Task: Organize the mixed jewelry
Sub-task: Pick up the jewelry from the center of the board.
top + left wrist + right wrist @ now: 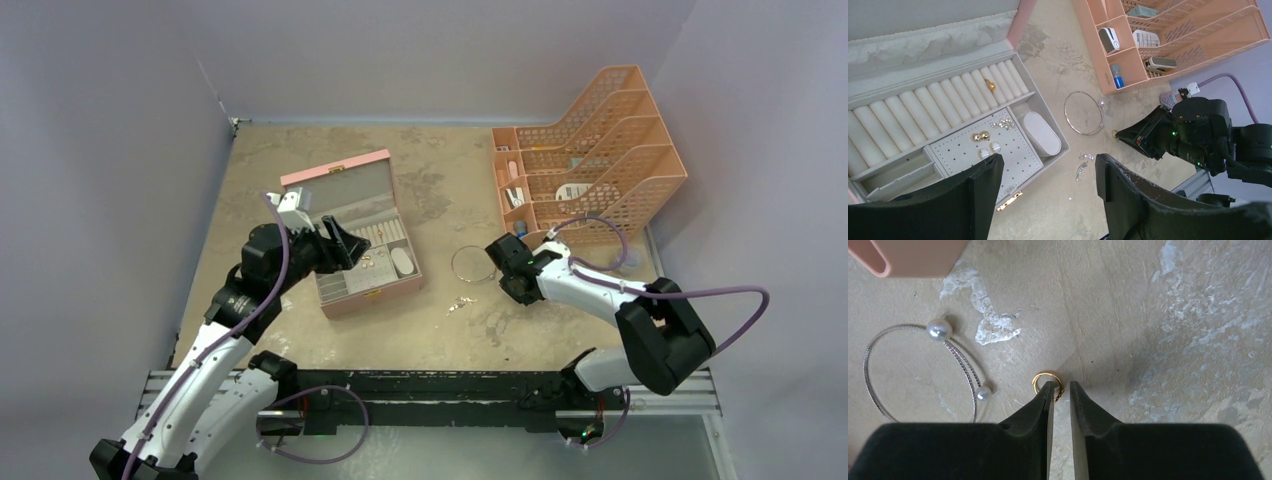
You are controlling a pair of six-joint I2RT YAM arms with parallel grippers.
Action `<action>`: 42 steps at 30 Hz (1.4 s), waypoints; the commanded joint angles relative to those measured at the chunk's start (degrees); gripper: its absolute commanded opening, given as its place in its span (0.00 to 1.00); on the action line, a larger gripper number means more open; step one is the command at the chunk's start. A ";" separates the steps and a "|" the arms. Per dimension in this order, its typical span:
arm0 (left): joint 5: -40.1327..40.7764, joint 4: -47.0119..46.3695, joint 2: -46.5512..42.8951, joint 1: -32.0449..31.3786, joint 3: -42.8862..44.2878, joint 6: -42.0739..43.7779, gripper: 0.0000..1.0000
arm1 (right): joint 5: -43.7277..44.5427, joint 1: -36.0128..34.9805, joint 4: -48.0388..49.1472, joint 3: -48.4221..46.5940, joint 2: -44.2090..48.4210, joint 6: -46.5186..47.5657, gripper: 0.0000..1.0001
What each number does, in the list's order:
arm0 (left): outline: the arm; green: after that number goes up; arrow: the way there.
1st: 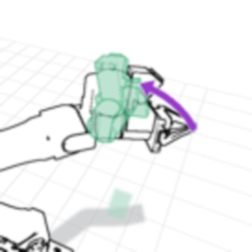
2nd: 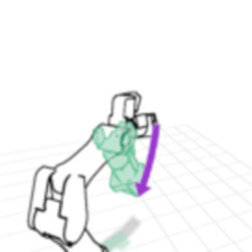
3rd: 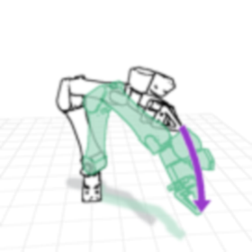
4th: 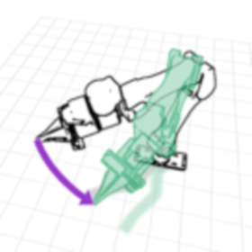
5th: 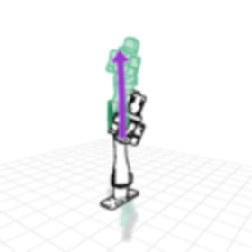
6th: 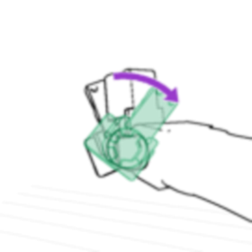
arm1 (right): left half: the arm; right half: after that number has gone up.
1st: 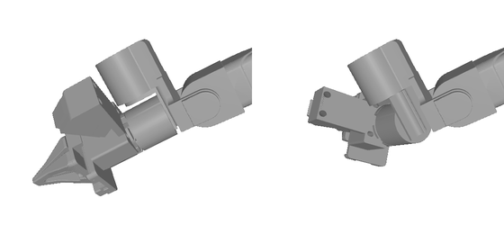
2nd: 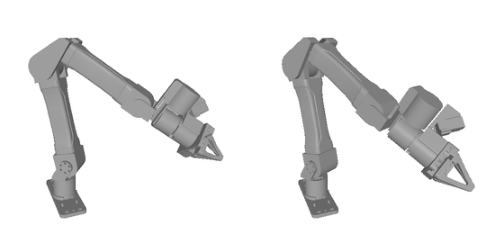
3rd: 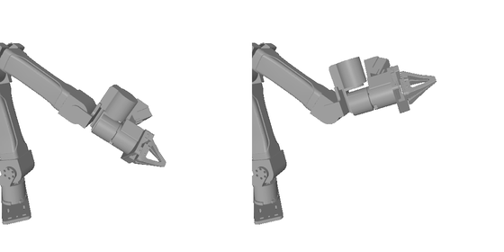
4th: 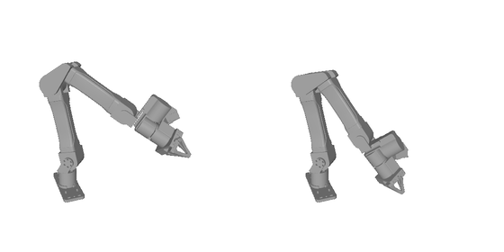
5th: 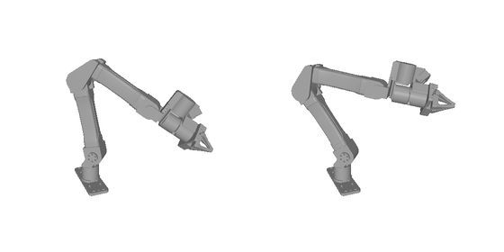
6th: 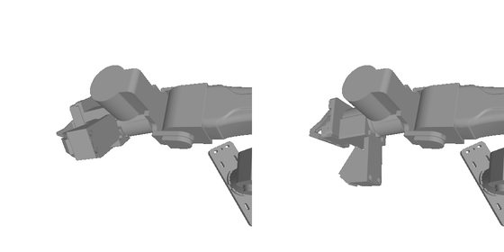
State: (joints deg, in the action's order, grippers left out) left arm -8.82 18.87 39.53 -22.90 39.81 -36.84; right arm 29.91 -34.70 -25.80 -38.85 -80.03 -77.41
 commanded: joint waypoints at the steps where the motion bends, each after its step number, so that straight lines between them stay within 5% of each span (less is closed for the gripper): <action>1: -0.74 -2.92 -0.15 0.22 0.00 -0.03 0.68 | 0.39 0.28 0.39 0.62 -0.10 -1.10 0.18; 9: -1.82 -2.80 -0.03 0.22 -0.07 -0.09 0.67 | 0.06 0.32 1.85 0.57 0.74 1.09 0.00; 18: -7.39 -3.62 2.02 0.22 -0.45 -1.46 0.68 | -3.39 0.30 8.27 -0.24 5.82 11.05 0.00; 27: -29.16 -18.79 16.52 -0.59 -3.99 -12.37 0.70 | -14.91 -4.58 25.30 -2.55 8.80 24.39 0.00; 32: -27.74 -20.12 20.87 -4.41 -2.26 -12.90 0.71 | -16.06 -10.25 27.44 -7.99 5.92 29.00 0.00; 42: -23.97 -22.82 19.61 -4.53 -4.65 -16.15 0.48 | -23.00 -16.72 36.27 -10.49 6.77 33.25 0.00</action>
State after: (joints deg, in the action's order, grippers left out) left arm -33.87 0.71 60.49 -27.40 35.79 -50.72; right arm 10.63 -50.72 4.78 -47.29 -74.59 -47.62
